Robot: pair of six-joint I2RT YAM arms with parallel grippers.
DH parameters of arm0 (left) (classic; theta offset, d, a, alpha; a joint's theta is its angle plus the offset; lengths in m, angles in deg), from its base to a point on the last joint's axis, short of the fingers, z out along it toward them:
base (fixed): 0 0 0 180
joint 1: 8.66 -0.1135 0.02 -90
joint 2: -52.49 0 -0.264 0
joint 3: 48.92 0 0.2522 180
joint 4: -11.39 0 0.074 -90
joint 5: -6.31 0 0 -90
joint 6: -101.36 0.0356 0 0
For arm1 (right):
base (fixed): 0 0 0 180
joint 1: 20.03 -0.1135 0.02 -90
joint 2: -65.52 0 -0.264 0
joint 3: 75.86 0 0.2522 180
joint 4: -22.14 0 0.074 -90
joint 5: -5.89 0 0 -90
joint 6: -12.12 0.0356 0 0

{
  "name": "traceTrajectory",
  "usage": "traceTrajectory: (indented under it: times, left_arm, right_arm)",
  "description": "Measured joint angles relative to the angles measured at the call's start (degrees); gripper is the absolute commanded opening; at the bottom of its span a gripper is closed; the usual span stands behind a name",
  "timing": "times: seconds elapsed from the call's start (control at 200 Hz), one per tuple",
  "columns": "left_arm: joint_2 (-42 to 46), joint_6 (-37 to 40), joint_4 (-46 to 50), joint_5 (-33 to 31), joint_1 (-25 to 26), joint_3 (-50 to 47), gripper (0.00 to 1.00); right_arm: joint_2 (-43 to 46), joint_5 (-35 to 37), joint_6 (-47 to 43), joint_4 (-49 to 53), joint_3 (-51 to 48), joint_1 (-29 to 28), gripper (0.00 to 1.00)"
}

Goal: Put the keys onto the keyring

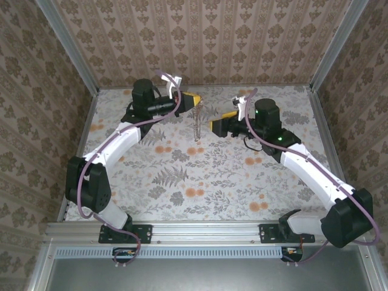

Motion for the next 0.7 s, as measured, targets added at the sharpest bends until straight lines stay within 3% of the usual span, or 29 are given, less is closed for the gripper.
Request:
traceTrajectory:
  times: [0.165,0.405,0.585,0.7]
  left_arm:
    - [0.07,-0.7,-2.23,-0.35,-0.07,-0.76,0.0]
    - [0.07,-1.92,-5.25,-0.61,-0.07,-0.96,0.0]
    - [0.07,-3.85,-8.28,-1.44,-0.07,-0.96,0.0]
    - [-0.24,-5.68,-11.39,-1.62,-0.07,-0.96,0.0]
  right_arm:
    - [-1.18,7.43,0.04,6.4,1.14,1.49,1.0]
    - [-4.35,25.42,0.55,13.77,6.54,1.86,1.0]
    - [-3.89,35.19,-1.31,12.11,5.53,1.86,1.0]
    - [-2.43,36.35,-0.72,9.88,2.8,3.15,1.0]
